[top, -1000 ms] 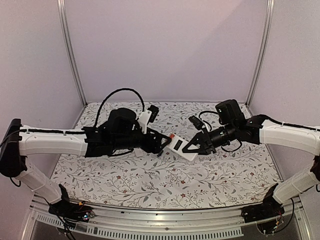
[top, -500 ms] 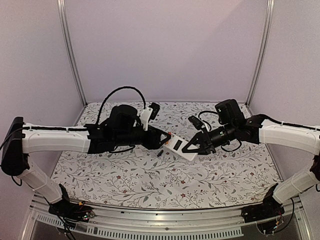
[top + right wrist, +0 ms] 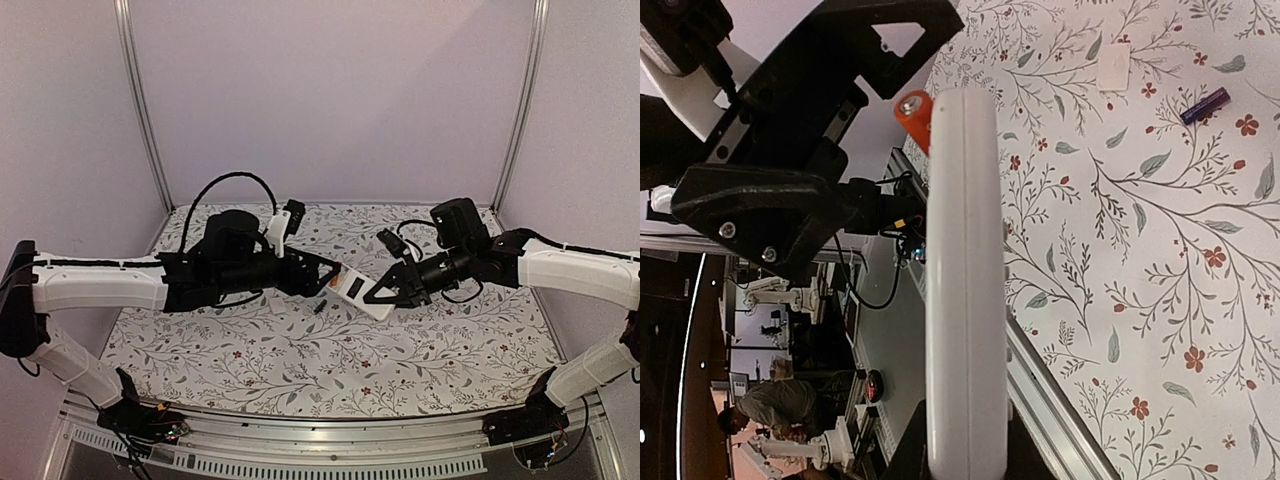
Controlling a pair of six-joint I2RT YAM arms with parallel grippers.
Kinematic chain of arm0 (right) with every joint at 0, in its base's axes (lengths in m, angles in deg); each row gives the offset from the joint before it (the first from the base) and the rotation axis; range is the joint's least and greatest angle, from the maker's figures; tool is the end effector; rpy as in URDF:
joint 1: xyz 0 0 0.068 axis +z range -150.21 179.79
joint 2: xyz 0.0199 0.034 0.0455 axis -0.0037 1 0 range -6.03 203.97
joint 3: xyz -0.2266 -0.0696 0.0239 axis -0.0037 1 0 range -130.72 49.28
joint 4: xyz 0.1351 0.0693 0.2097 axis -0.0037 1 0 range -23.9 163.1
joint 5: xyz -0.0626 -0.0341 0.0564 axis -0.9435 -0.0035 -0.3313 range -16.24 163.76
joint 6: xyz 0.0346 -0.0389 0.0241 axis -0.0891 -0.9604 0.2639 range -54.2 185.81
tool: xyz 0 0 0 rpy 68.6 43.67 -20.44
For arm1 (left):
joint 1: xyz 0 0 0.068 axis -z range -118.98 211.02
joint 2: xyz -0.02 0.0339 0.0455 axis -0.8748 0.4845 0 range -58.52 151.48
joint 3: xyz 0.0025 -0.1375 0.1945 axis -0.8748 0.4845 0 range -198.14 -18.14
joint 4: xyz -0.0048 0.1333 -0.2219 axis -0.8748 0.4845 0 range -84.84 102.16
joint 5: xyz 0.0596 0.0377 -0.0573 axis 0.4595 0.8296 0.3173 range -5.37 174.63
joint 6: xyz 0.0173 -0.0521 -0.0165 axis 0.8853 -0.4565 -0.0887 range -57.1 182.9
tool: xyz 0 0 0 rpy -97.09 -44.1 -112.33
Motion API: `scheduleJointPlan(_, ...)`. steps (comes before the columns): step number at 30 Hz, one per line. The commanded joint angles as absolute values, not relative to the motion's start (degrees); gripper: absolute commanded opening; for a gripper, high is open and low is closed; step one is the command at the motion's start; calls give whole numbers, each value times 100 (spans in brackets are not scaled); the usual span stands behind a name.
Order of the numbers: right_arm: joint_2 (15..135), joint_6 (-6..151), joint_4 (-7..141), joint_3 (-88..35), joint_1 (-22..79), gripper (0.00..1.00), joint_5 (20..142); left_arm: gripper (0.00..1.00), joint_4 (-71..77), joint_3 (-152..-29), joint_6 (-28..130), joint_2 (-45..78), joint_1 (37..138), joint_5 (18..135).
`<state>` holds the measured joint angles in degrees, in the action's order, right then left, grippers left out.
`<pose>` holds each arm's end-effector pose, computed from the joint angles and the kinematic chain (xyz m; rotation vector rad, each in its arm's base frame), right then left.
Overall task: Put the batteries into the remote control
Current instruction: Adjust the battery in the battery compartment, then load the battery into the battery compartment.
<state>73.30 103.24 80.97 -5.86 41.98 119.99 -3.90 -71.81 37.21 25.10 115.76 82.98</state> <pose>0.2045 0.2250 0.2287 -0.6087 2.4650 1.5748 0.1963 -0.2795 0.2303 0.5364 1.9881 -0.9382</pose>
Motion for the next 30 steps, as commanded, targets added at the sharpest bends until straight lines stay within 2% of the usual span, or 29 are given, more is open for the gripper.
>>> scheduleJointPlan(1,7289,10220,7808,-673,4164,0,11719,93,-1002,-6651,3048,1998,11507,8966)
scheduleJointPlan(7,7261,10347,7449,-661,4159,0,11544,94,-1870,-6008,1567,1837,11507,9351)
scheduleJointPlan(14,7275,10329,7347,-637,4167,0,11449,99,-2331,-5913,383,2010,11563,9603)
scheduleJointPlan(30,7400,10449,7189,-668,4207,0,11436,100,-3003,-6291,-323,2725,11876,9502)
